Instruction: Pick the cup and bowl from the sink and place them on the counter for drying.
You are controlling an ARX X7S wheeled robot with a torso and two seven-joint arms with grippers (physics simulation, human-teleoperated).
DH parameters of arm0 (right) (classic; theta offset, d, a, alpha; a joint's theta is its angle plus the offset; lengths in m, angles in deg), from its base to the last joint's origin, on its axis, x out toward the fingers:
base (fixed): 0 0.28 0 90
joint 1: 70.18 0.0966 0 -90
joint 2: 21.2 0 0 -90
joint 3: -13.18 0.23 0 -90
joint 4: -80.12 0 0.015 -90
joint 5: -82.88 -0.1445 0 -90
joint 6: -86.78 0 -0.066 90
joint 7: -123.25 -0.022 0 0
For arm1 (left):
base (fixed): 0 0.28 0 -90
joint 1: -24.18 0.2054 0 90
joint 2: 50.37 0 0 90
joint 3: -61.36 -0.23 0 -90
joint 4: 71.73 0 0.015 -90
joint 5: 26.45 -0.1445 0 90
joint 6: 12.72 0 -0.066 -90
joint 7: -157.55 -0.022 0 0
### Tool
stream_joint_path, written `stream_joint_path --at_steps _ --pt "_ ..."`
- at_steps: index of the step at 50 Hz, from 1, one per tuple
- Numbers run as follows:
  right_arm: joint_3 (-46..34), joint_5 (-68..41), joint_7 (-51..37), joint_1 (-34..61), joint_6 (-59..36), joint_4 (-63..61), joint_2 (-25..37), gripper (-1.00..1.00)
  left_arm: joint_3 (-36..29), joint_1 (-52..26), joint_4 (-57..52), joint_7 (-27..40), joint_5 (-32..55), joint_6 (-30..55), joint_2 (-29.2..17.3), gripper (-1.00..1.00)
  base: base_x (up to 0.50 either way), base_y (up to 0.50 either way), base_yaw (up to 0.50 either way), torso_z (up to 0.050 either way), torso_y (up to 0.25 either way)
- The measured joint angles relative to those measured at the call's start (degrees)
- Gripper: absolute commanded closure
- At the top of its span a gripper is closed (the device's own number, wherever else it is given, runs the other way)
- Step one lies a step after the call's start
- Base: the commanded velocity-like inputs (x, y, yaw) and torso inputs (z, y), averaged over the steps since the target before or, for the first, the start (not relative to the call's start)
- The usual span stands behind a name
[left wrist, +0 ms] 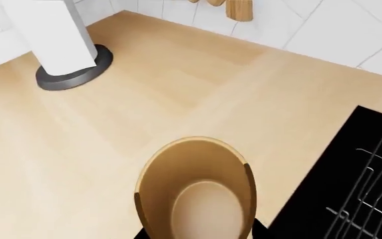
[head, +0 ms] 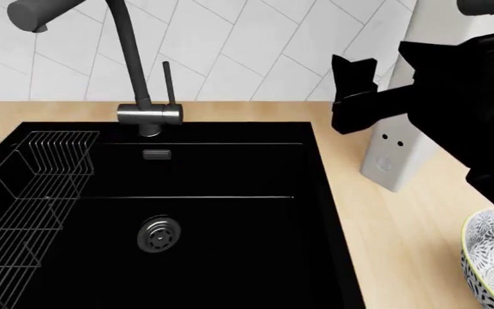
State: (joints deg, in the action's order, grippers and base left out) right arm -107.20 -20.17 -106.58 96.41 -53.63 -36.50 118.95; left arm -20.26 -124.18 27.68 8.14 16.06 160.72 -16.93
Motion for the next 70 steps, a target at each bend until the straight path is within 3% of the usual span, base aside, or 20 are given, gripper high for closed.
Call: stream_joint_path --at_steps 13,31,48,49,70 --pt "0.8 0.3 0.1 -2.1 1.4 -1.4 1.1 -1.0 -1.2 2.2 3.2 -0.9 -1.4 -2.7 -1.8 1.0 0.0 0.0 0.0 0.0 0.0" --pt "0.5 0.2 0.0 -2.1 1.3 -1.2 1.0 -1.0 11.2 18.6 0.5 -0.1 -0.1 -2.2 -3.0 1.0 0.0 0.0 0.0 0.0 0.0" --pt "0.9 0.9 0.4 -4.3 2.6 -2.1 1.5 -1.0 13.5 22.5 -0.8 0.1 1.6 -0.2 -3.2 1.0 0.0 0.0 0.0 0.0 0.001" --pt "0.9 0.9 0.5 -4.5 2.7 -2.1 1.6 -1.0 13.5 22.5 -0.7 0.1 1.7 -0.2 -3.2 -1.0 0.0 0.0 0.0 0.0 0.0" --pt "1.0 1.8 1.3 -5.8 3.5 -2.0 1.5 -1.0 13.6 20.0 0.9 1.2 1.9 -0.9 -4.2 -1.0 0.0 0.0 0.0 0.0 0.0"
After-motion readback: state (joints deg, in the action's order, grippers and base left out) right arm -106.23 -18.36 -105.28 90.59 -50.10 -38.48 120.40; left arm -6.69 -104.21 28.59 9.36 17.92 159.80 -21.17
